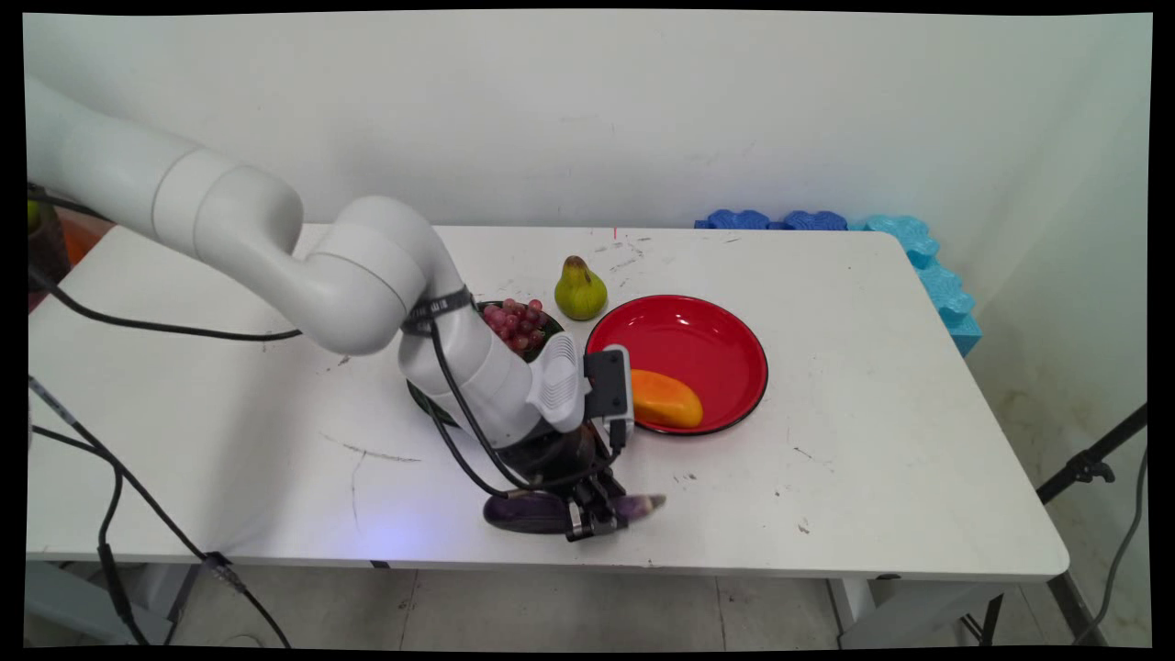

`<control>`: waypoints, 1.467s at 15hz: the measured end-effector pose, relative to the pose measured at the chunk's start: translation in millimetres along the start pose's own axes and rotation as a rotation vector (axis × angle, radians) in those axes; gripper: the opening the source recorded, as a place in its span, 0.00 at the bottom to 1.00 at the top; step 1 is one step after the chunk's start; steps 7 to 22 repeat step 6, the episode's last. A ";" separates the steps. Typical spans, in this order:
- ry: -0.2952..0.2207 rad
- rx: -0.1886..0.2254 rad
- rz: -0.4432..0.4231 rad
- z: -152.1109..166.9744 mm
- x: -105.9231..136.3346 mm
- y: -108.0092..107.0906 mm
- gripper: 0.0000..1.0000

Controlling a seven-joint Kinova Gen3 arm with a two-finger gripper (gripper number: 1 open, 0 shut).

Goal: Place the picked object on the table

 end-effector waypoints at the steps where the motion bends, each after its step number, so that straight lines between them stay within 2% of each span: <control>1: 0.004 0.000 0.003 2.0 0.1 0.9 1.00; 6: 0.034 0.001 0.032 -0.5 4.9 3.3 1.00; 22: 0.034 0.001 0.032 -0.5 4.9 3.3 1.00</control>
